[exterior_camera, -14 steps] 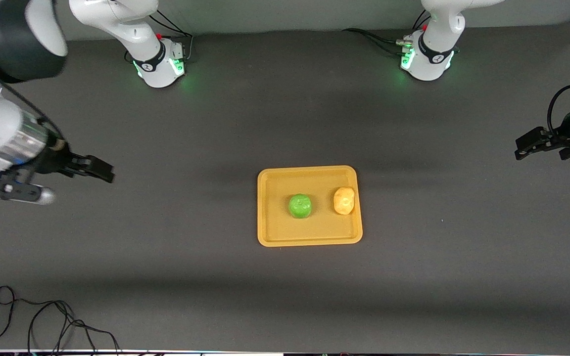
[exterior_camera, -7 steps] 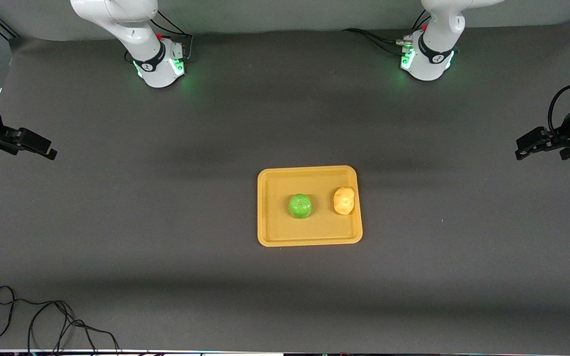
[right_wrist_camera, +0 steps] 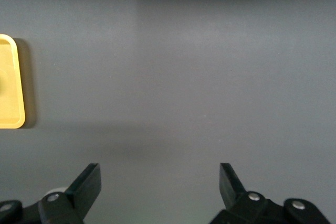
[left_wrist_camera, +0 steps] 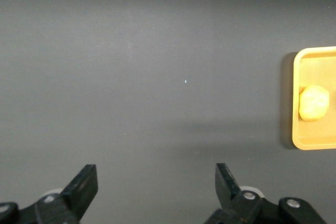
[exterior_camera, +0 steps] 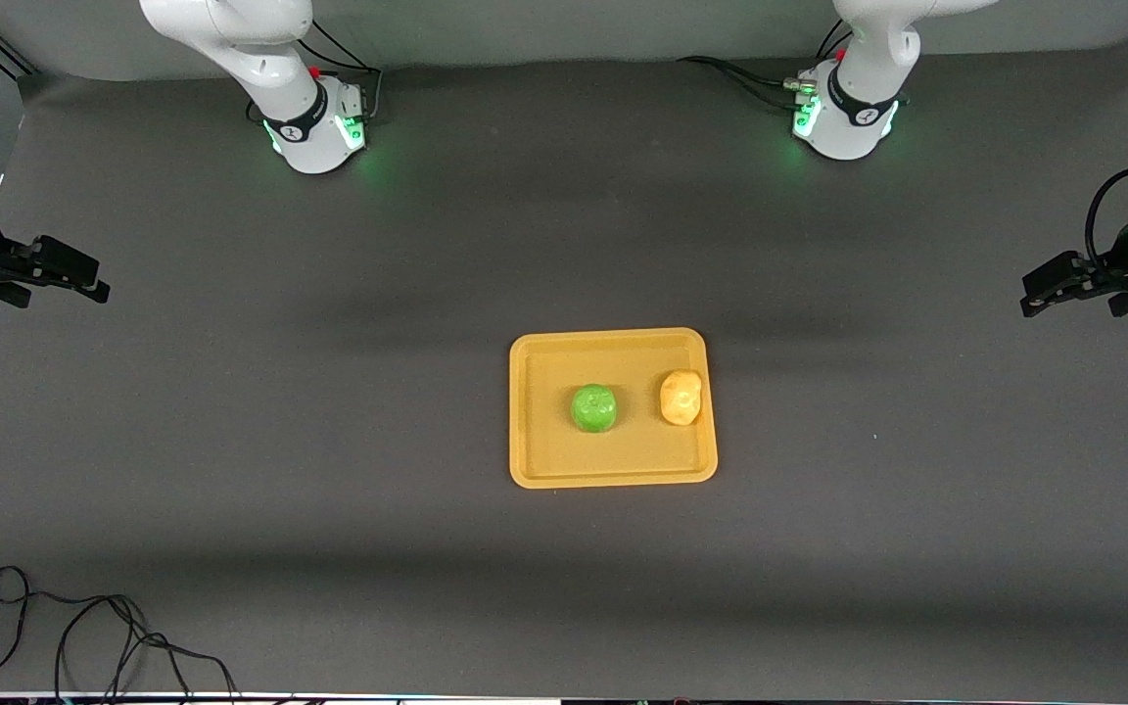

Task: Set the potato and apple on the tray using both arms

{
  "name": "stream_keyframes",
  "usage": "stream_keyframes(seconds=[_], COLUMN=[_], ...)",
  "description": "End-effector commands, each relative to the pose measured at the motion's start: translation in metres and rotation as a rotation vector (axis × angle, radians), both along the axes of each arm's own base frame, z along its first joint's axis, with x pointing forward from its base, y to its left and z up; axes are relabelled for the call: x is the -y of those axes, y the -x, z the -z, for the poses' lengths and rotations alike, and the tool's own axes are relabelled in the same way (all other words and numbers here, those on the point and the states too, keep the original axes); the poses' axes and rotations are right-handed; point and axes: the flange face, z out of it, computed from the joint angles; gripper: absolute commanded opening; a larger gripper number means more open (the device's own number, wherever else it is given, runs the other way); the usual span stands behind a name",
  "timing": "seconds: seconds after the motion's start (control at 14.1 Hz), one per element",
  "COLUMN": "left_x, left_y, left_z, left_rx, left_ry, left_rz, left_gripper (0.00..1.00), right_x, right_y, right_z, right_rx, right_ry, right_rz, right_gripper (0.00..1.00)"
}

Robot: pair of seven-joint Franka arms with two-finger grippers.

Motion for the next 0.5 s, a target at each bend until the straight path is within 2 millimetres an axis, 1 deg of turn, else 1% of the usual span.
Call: stream_keyframes(seconds=[0.0,0.21,0.43], left_x=[0.0006,0.0024,0.0047], left_y=[0.0014,0.0017,-0.0001], left_z=[-0.0034,-0.0026,-0.0006], left_rx=[-0.006,-0.009,-0.007], left_ry=[-0.007,-0.007,-0.008], left_rz=[0.000,0.002,0.008], left_gripper=[1.00,1.00,1.00], right_x=[-0.0131,-0.0219,-0.0227], right_y=[-0.0006,-0.0003,0.0009], right_z=[-0.0001,-0.0009,0.0006], right_rx=[0.010,0.008,-0.007], right_ry=[0.020,0.058,0.050], right_rz=[-0.052,-0.078,-0.019], right_gripper=[1.00,1.00,1.00])
